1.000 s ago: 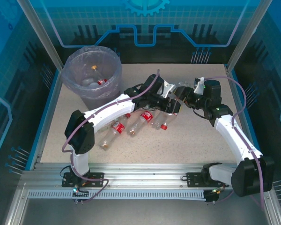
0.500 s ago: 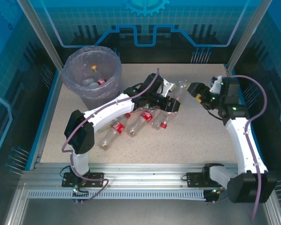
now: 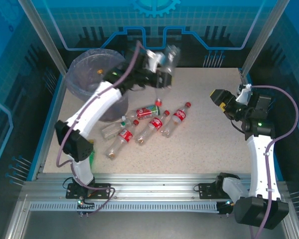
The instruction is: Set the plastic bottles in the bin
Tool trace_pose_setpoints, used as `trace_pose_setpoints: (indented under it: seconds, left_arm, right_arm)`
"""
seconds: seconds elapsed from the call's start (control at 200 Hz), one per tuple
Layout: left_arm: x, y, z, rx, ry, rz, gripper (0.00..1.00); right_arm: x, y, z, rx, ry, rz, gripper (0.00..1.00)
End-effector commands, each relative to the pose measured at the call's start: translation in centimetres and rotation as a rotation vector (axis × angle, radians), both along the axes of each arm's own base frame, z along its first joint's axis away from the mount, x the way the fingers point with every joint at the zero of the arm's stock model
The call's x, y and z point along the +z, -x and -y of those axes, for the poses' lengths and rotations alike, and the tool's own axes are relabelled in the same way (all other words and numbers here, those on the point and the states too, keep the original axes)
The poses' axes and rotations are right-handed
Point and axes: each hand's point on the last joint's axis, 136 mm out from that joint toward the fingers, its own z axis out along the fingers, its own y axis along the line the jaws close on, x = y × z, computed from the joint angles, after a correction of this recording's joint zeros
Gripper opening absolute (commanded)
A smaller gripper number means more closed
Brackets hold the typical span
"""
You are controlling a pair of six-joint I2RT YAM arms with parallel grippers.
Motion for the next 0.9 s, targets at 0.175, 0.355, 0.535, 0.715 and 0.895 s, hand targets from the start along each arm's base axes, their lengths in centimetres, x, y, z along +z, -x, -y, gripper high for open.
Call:
trace_pose_setpoints:
  seconds: [0.175,0.355,0.535,0.715,0.895]
  left_arm:
    - [9.9,-3.4,-20.5,0.499,-0.035,0.254,0.45]
    - [7.1,-5.8,-29.1,0.730,-0.119,0.237,0.46]
    - [1.5,-7.4,-30.3,0.731,-0.193,0.151,0.45]
    - [-2.6,-7.3,-29.9,0.735,-0.140,0.097,0.44]
    - [-5.8,-7.0,-29.6,0.744,-0.102,0.072,0.42]
  right_arm:
    - [-1.0,1.0,0.2,0.016,0.052,-0.015,0.88]
    - [-1.5,1.0,0.1,0.027,0.042,-0.023,0.88]
    - [-1.7,1.1,0.1,0.031,0.046,-0.024,0.88]
    - [-1.8,1.0,0.0,0.038,0.047,-0.028,0.88]
    - [-1.9,1.0,-0.1,0.048,0.045,-0.028,0.89]
